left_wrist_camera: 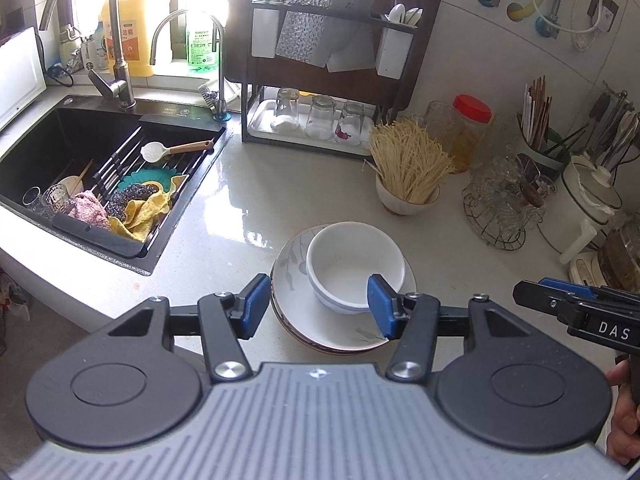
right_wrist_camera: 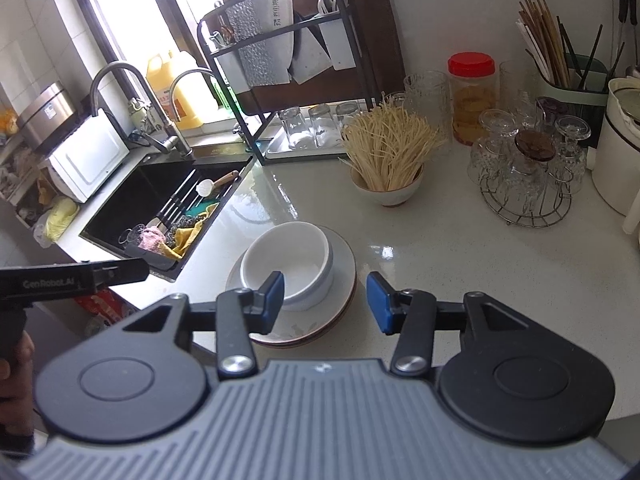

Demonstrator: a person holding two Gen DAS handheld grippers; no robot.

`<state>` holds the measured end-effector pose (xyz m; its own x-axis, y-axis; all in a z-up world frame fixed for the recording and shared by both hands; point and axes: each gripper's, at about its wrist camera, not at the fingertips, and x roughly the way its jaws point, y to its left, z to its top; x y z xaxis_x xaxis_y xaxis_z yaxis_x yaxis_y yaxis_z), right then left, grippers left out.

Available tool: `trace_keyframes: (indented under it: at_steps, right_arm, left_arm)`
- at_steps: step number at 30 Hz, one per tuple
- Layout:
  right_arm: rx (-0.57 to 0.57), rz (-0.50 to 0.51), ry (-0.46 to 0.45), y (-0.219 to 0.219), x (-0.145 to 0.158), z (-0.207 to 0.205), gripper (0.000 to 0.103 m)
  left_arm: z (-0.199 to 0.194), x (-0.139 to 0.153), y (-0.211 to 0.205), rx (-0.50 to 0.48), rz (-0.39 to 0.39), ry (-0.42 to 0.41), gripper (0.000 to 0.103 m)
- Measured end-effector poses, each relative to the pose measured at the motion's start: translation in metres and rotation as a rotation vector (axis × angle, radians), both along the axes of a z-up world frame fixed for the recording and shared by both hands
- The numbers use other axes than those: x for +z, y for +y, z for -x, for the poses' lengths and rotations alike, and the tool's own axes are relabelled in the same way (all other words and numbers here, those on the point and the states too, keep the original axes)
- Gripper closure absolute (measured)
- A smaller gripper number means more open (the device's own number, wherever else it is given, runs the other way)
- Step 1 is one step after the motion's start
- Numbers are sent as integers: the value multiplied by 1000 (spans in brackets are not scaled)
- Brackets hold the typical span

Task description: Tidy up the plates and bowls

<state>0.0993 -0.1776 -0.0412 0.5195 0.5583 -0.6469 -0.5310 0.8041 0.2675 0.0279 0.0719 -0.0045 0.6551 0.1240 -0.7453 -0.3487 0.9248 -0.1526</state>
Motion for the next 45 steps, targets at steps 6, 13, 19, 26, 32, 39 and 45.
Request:
trace_keyframes:
  at_steps: [6, 13, 19, 26, 32, 39, 45]
  right_arm:
    - [-15, 7, 4, 1, -1, -3, 54]
    - [-49, 16, 4, -5, -3, -7, 54]
    - [-39, 0, -19, -11, -1, -9, 7]
    - [-56, -9, -57, -14, 3, -10, 7]
    - [-62, -8, -56, -16, 2, -8, 7]
    - [-69, -3, -59, -18, 3, -4, 7]
    - [-69, 0, -59, -19, 3, -3, 7]
  left_arm:
    - [-3, -1, -1, -8, 10, 19, 36]
    - [-9, 1, -8, 1, 7, 20, 9]
    - [-13, 4, -12, 7, -11, 28, 7]
    - [-13, 5, -14, 4, -17, 33, 5]
    - [-14, 6, -20, -13, -30, 37, 4]
    - [-13, 8, -22, -7, -28, 37, 4]
    - [-15, 6, -25, -9, -41, 46, 4]
